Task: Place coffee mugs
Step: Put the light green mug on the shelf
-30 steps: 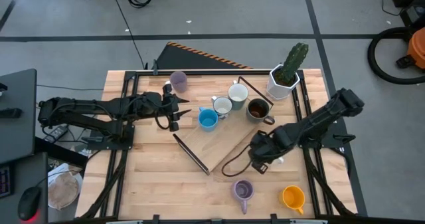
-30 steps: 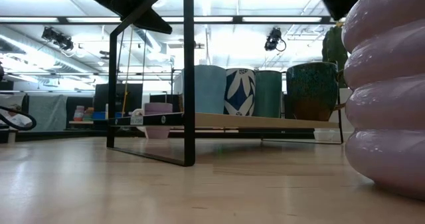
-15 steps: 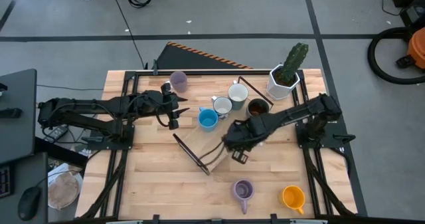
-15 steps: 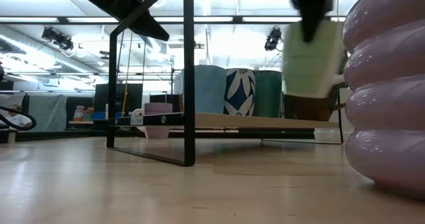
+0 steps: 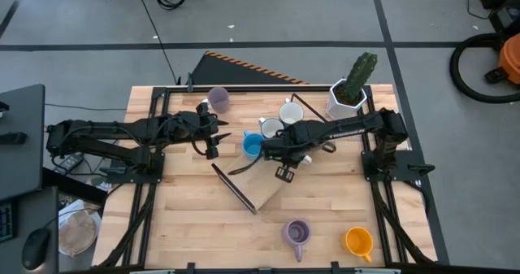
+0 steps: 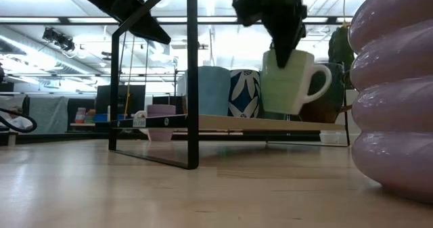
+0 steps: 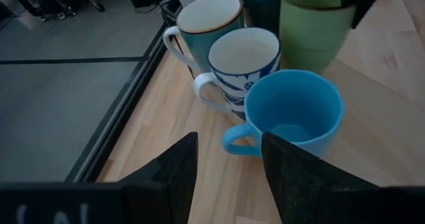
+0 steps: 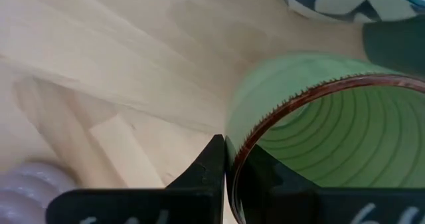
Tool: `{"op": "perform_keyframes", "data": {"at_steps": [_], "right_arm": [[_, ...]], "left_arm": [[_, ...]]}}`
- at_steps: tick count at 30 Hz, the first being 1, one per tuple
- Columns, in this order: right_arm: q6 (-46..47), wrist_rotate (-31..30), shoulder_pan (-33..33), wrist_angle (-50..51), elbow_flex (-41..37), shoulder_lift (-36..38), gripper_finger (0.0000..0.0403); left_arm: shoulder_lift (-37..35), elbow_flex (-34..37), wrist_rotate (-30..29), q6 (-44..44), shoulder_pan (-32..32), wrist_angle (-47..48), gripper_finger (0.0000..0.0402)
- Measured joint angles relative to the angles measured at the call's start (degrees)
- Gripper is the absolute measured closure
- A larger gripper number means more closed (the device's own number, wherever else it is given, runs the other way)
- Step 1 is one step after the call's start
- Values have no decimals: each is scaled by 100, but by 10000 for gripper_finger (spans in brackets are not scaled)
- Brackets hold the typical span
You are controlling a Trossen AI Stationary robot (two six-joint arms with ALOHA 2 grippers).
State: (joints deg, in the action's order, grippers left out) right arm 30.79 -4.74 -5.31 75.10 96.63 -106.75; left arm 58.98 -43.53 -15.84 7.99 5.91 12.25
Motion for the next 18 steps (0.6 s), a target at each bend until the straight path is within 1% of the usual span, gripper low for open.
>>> {"op": "perform_keyframes", "data": {"at_steps": [5,18], "right_arm": [[-174,155,179,-26,-3,-108,374],[-208,90,283,-137,-4,-97,345]], "left_arm": [[0,-2,2,-101,-4,64,230],[0,-2,3,-140,-4,105,230]]}}
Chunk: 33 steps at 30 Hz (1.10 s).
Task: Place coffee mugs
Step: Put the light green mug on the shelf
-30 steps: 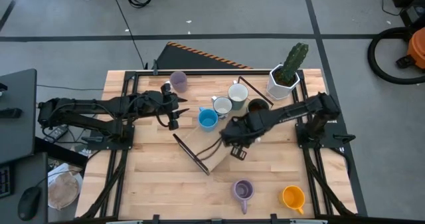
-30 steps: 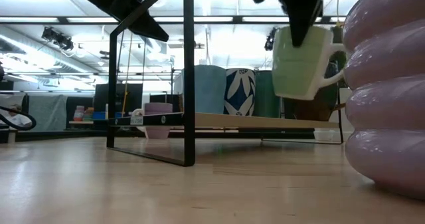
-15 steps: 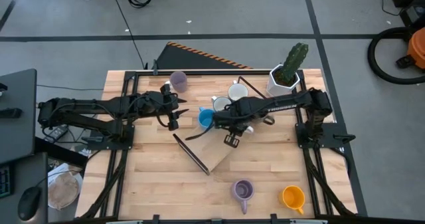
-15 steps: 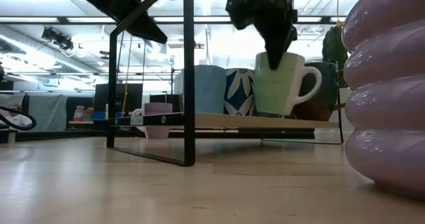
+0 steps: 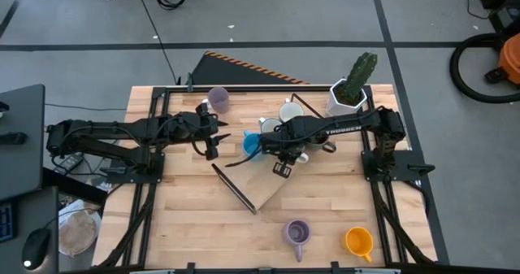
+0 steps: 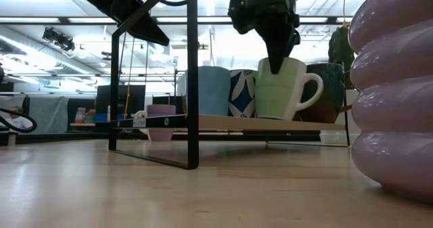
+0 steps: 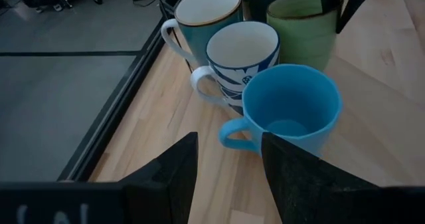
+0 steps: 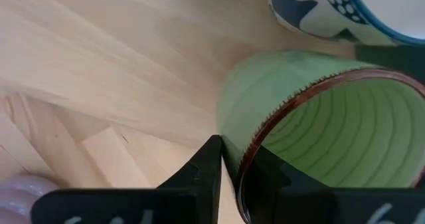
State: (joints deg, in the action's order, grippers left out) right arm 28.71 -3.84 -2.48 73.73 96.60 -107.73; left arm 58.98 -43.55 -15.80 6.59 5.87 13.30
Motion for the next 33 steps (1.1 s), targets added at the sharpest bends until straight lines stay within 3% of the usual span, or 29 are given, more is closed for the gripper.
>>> {"op": "perform_keyframes", "data": {"at_steps": [18,28,33], "right_arm": [[175,244,0,-273,0,3,293],[68,46,-104,-105,23,27,288],[2,11,-109,254,426,27,288]], "left_arm": [[0,0,-1,0,0,47,230],[0,0,-1,-1,0,71,230],[0,0,-1,-2,0,71,230]]}}
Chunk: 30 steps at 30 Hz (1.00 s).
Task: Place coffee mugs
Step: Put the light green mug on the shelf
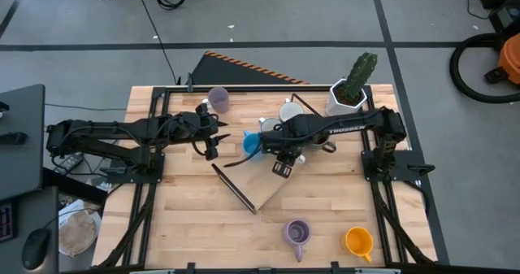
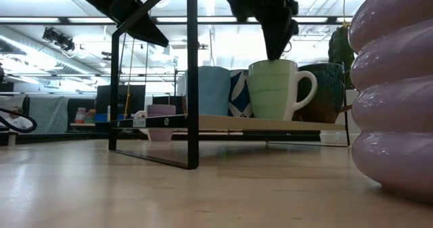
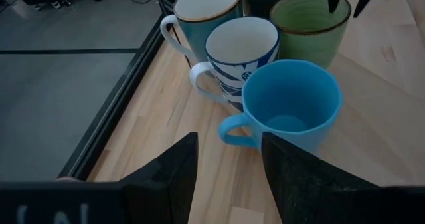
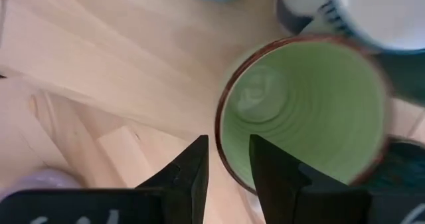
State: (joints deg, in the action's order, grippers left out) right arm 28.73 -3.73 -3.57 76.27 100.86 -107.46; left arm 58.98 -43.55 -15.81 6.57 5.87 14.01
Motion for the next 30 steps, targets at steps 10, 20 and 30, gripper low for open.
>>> {"op": "perform_keyframes", "data": {"at_steps": [10,20,30], "right_arm": [[-223,-450,216,400,79,-6,293],[-186,-214,353,374,-380,-22,300],[-22,68,275,518,-382,-22,300]], "left_arm": [[0,0,2,-2,0,4,230],[0,2,4,-4,1,8,230],[0,2,4,-2,2,8,230]]}}
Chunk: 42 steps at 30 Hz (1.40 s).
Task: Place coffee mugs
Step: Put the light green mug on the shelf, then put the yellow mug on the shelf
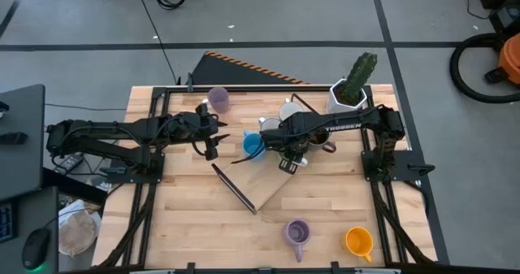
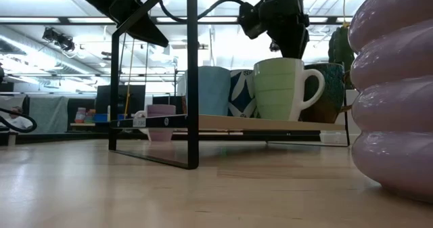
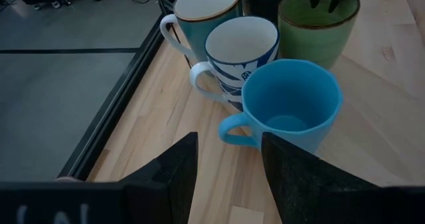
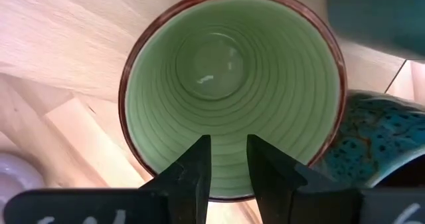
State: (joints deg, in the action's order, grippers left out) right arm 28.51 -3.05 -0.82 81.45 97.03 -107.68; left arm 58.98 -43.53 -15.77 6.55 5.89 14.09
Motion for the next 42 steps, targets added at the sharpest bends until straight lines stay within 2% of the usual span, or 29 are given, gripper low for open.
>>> {"op": "perform_keyframes", "data": {"at_steps": [5,11,18,25,31,37,42], "right_arm": [[-71,-369,-2,-2,197,24,300],[-173,-518,-68,191,604,55,300],[-46,-617,-764,229,807,270,300],[1301,118,-1622,352,807,302,300],[2930,941,-2383,513,804,297,300],[4545,1258,-3314,741,672,293,296],[5813,1317,-4016,620,295,299,274]], "left_arm": [[15,0,7,11,70,-4,230],[236,9,-9,9,363,31,230],[238,7,-7,-69,305,154,230],[249,4,-4,-296,179,398,230],[251,4,-4,-440,27,427,230],[251,4,-4,-480,-185,411,230],[251,4,-4,-485,-378,383,230]]}}
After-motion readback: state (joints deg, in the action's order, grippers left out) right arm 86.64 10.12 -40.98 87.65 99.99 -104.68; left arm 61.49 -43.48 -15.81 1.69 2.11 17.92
